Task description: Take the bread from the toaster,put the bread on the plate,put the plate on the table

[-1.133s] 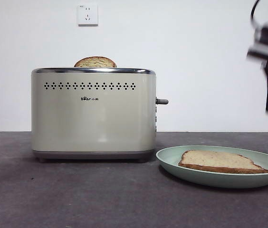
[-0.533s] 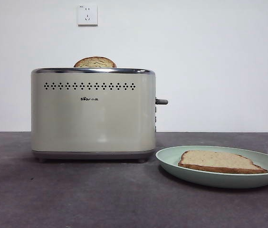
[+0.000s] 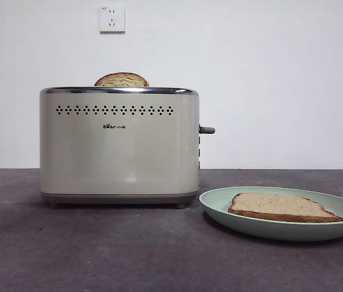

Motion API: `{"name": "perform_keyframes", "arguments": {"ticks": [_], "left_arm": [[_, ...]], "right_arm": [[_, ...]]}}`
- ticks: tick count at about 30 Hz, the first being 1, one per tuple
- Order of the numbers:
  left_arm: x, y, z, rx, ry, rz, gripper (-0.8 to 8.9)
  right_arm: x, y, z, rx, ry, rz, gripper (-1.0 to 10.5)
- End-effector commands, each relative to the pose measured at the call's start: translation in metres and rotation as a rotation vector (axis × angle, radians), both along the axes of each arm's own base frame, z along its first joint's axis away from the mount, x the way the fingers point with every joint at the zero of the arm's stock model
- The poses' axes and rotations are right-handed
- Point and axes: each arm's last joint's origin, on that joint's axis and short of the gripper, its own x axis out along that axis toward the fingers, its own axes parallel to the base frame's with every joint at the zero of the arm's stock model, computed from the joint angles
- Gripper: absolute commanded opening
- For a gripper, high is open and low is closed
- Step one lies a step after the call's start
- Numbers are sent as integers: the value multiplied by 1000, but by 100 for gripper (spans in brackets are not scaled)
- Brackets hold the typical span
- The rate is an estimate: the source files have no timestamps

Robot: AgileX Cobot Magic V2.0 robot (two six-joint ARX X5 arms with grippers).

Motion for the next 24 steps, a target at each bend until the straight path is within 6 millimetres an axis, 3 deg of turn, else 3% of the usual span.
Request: {"name": "perform_keyframes", "arguments": {"ticks": [1,24], "left_arm": [[-1,0,0,-4,3,-1,-5],[3,-2,2,-14,-25,0,-4]], "right_arm": [[0,0,0,-4,-12,8,1],[0,0,0,-7,-13,6,1]]}}
